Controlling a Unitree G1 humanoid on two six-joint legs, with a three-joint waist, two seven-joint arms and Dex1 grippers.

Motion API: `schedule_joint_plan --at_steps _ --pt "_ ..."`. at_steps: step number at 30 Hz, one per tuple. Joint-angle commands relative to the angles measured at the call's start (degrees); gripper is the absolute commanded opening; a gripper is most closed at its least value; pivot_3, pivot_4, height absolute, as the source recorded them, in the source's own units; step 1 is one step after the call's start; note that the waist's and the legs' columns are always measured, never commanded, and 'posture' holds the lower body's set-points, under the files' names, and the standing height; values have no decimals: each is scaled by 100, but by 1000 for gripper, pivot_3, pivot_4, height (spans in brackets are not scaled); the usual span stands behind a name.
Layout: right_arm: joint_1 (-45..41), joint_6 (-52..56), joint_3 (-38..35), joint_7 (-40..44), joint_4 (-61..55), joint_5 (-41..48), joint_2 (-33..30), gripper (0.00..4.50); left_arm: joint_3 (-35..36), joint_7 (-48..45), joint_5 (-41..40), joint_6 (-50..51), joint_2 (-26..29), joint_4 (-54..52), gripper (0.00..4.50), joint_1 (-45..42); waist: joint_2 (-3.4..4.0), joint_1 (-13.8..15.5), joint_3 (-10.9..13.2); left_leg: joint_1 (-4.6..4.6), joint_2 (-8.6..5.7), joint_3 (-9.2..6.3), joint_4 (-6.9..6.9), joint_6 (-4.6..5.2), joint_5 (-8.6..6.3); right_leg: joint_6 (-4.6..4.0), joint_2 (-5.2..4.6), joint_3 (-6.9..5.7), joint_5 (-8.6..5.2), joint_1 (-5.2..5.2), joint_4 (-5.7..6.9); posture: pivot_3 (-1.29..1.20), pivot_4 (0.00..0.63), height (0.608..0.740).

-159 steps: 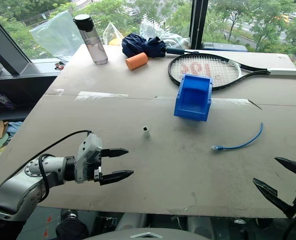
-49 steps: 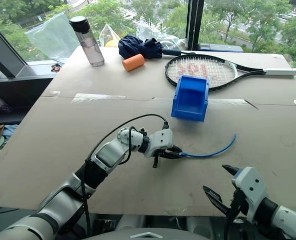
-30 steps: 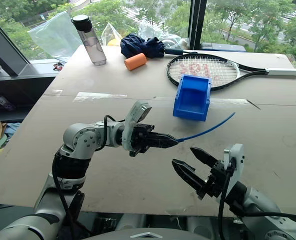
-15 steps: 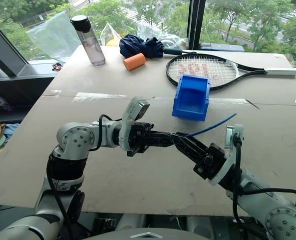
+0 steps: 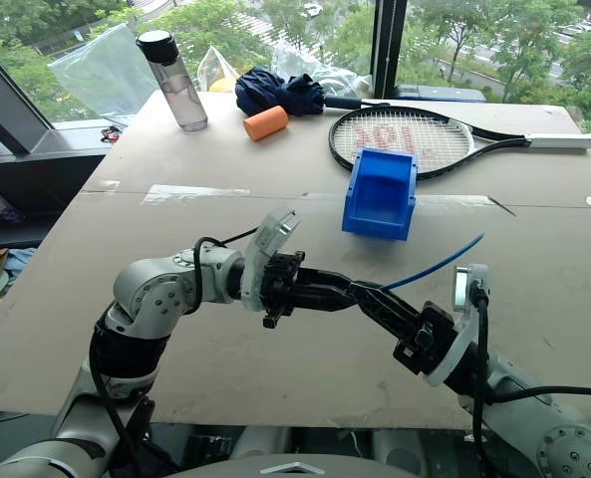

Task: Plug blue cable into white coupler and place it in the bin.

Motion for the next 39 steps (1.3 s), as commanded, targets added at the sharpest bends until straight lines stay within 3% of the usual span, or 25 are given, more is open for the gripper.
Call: schedule_joint_plan --at_steps 1,3,4,7,13,23,26,32,39 --pt "181 -96 -70 210 -183 -64 -23 0 684 150 120 -371 569 -632 3273 242 0 -16 0 1 1 -1 -1 0 0 1 0 1 -1 0 0 0 150 740" --pt "281 -193 -149 273 -174 -92 18 0 857 119 347 -607 1006 -783 4384 693 4 -46 1 4 9 -4 -11 0 0 1 3 9 0 -5 0 0 150 740" --pt "321 -227 -170 299 -165 -108 32 0 893 132 551 -851 1135 -772 4467 895 6 -50 0 6 10 0 -17 0 0 2 3 15 -1 -8 0 0 150 740" --pt "361 -300 -144 428 -47 -308 104 0 1042 483 1568 -2107 1212 -391 4467 1515 6 -18 1 8 12 3 -22 0 0 11 0 19 -7 -10 -3 0 150 740" --pt "142 -296 -18 478 116 -474 213 0 543 845 2585 -3105 975 274 4467 1441 -7 120 -1 2 18 5 -9 -1 0 18 -13 18 -11 -11 -10 0 150 740" --pt "27 -414 -110 333 128 -713 298 0 124 1187 3334 -3741 260 1824 4467 876 -7 95 -1 -5 -1 10 -16 0 0 0 -11 15 2 -14 -10 0 150 740" --pt "-71 -430 -105 218 71 -711 293 0 -44 1055 3544 -3958 237 2184 3303 756 -6 86 -1 -4 -2 10 -16 0 0 0 -8 16 2 -15 -7 0 150 740" --pt "-463 -481 -105 66 -26 -1009 267 0 -184 696 3730 -4273 313 2503 548 705 -7 89 -2 -3 -1 9 -16 0 0 -1 -8 15 3 -14 -6 0 150 740" --pt "-1859 -120 482 742 401 -2330 -236 0 -725 -630 3473 -4524 85 2425 554 276 -5 104 -1 -6 -5 14 -10 0 0 -3 -8 13 4 -14 -5 0 150 740"
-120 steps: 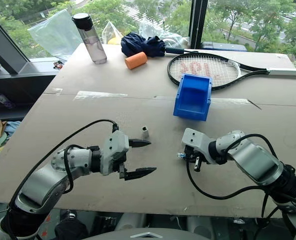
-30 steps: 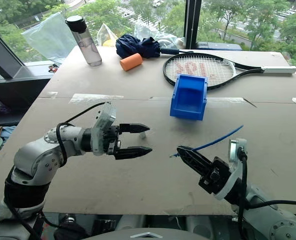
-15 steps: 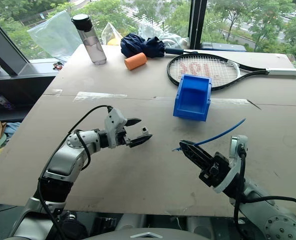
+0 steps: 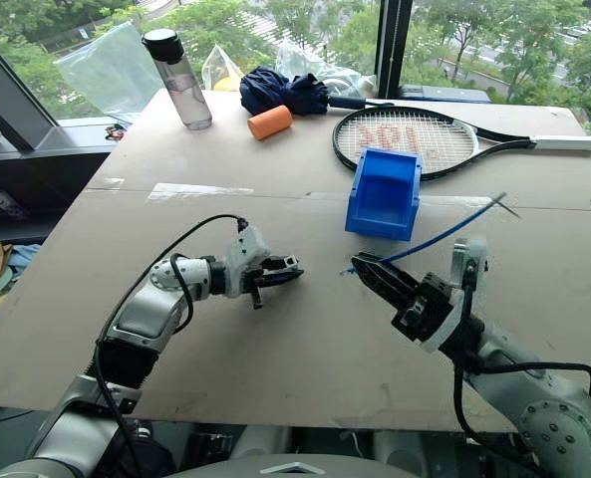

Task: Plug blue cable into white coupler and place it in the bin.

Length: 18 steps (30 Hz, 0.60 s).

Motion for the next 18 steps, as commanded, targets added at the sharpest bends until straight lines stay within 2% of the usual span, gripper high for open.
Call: schedule_joint_plan --at_steps 1,4,9,12,18 --pt "-540 124 294 532 201 -709 -221 0 -331 -662 -141 -210 -176 -168 554 -331 -1 16 -1 -3 -5 4 2 0 0 -1 -2 -5 0 1 0 0 150 740" --pt "-1125 8 719 1074 808 -1659 -331 0 -778 -1247 109 -688 -354 265 554 -691 -1 1 -1 -3 -10 4 5 0 0 -1 -2 -9 0 6 -1 0 150 740" --pt "-1528 -305 1472 2070 1451 -3170 -756 0 -1051 -1677 307 -986 -498 846 554 -1103 -1 -4 -1 -2 -13 4 6 1 1 -1 1 -10 0 5 0 0 150 740" --pt "-1713 -363 1602 2405 1752 -3516 -706 0 -1161 -1809 533 -1366 -545 1230 554 -1245 0 -9 -1 -2 -12 1 6 1 1 1 3 -12 0 5 2 0 150 740" --pt "-1911 -360 1689 2889 2099 -3933 -600 0 -1145 -1843 599 -1452 -639 1414 554 -1274 -1 0 -1 -3 -12 -3 9 1 1 21 2 -15 12 6 4 0 150 740"
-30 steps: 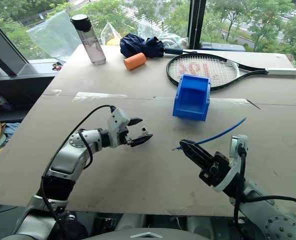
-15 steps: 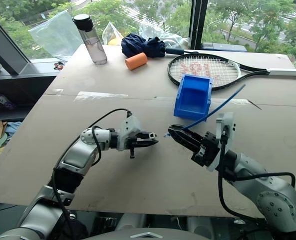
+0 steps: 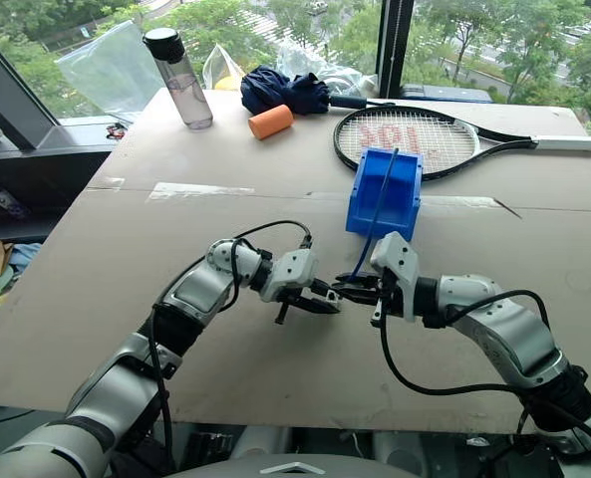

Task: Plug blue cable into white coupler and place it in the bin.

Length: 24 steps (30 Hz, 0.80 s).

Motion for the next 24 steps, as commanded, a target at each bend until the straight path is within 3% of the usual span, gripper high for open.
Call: schedule_joint_plan --at_steps 1,10,24 --pt "-110 -100 -55 259 7 -123 117 0 15 -26 54 -111 -61 -4 554 -47 0 -3 0 -1 0 0 0 0 0 1 0 0 0 0 0 0 150 740" --pt "-278 30 34 466 245 -573 422 0 25 23 68 -67 -96 -104 554 19 1 -3 0 2 0 -3 2 0 0 3 0 -3 1 2 4 0 150 740" --pt "-858 627 984 839 432 -1826 -17 0 80 167 121 -79 -234 -47 554 -54 7 7 -8 8 -5 -9 9 0 0 2 -3 -9 1 14 4 0 150 740"
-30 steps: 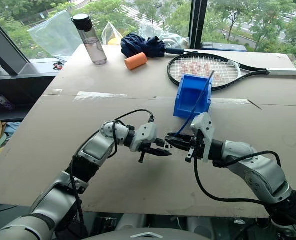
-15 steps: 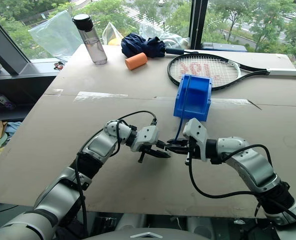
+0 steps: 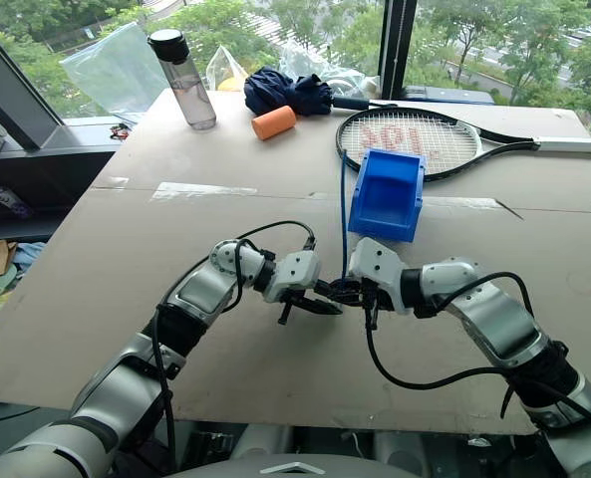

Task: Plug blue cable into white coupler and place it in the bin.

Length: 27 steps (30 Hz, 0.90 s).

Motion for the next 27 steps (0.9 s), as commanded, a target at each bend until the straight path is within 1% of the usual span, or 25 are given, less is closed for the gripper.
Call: schedule_joint_plan --at_steps 1,5,8,9,11,13,15,16,19,21,22,24,25,27 --pt "-43 423 431 65 266 -437 -93 0 70 71 -17 -38 -116 -70 554 -61 0 -3 -1 1 0 0 1 0 0 0 0 1 0 1 0 0 150 740" --pt "-92 513 785 210 463 -667 -75 0 78 119 -16 -16 -144 -119 554 -36 1 -5 -10 5 0 -1 2 0 0 -1 0 -1 -1 4 1 0 150 740" --pt "6 497 820 241 552 -690 16 0 101 220 2 -8 -168 -168 554 10 2 -7 -25 7 0 -2 2 0 0 -1 0 -1 -1 7 1 0 150 740" --pt "51 444 772 198 564 -691 61 0 112 280 16 -9 -177 -189 554 32 4 -8 -34 8 0 -2 2 0 0 -2 0 -1 -1 8 1 0 150 740" --pt "123 319 481 -143 574 -660 314 0 223 542 22 -9 -213 -258 554 87 3 -10 -63 10 0 -2 2 0 0 -4 0 -1 -3 10 1 0 150 740" --pt "184 270 18 -634 551 -600 683 0 497 551 -374 570 -184 -608 554 186 2 -17 -69 12 1 -4 1 0 0 -9 0 -2 -6 11 2 0 150 740" --pt "272 613 -517 -1007 333 -341 1007 0 762 505 -726 1165 -21 -1112 1599 346 6 -46 -62 11 3 -7 3 0 0 -12 2 -2 -8 9 6 0 150 740" --pt "312 895 -877 -1126 68 2 1178 0 1002 727 -858 1465 61 -1450 1940 494 8 -63 -58 10 5 -7 4 0 0 -12 4 -2 -8 6 11 0 150 740" --pt "218 1697 -1885 -1468 -587 955 1568 0 1836 1659 -1367 2646 213 -2667 3444 1043 24 -112 -45 2 12 -28 2 0 0 2 3 0 3 -2 15 0 150 740" --pt "-75 2129 -2454 -1799 -632 1357 1765 0 2275 2071 -1695 3241 333 -3437 4371 1406 29 -174 -41 -2 13 -38 -6 0 0 3 2 -1 3 -8 13 0 150 740" --pt "-282 2339 -2723 -2000 -539 1503 1849 0 2468 2274 -1844 3475 378 -3780 4467 1558 35 -182 -38 -1 14 -37 -10 0 0 4 3 1 4 -11 14 0 150 740" --pt "-846 2684 -3216 -2429 -34 1608 1960 0 2821 2692 -2126 3901 422 -4445 4467 1807 42 -184 -33 4 15 -38 -19 0 0 4 4 1 4 -13 14 0 150 740" --pt "-1158 2784 -3460 -2679 331 1618 2046 0 2936 2857 -2234 4065 444 -4715 4467 1888 42 -179 -32 5 16 -39 -23 0 0 4 5 -1 4 -13 14 0 150 740" --pt "-1900 2680 -3888 -3222 1530 1402 2129 0 3090 3113 -2431 4323 493 -5156 4467 1976 44 -167 -31 7 15 -37 -27 -1 0 2 6 -3 4 -12 14 0 150 740"
